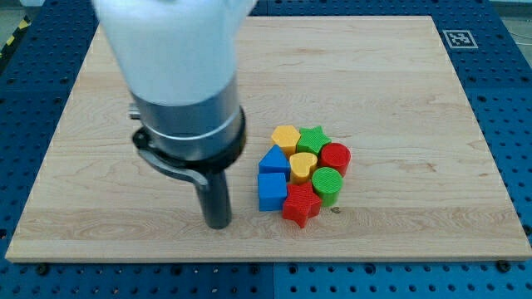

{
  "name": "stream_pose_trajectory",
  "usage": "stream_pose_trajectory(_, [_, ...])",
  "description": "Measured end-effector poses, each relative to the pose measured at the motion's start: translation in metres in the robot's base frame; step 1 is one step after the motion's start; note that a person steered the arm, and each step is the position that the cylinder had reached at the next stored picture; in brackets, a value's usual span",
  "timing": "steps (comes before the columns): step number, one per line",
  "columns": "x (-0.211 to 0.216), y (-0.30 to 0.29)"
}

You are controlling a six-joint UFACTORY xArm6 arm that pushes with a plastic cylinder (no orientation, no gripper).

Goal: Push the blue cube slightly into the group of the blocks

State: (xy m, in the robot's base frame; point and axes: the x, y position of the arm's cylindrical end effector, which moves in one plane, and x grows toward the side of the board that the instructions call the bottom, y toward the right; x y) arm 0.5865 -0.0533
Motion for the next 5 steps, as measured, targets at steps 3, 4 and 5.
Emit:
stream_pose_trajectory(3, [0.0022,0.0346])
stream_pose_trajectory(4, [0.0014,0.0346])
stream_pose_trajectory(5, [-0.0003,0.0344])
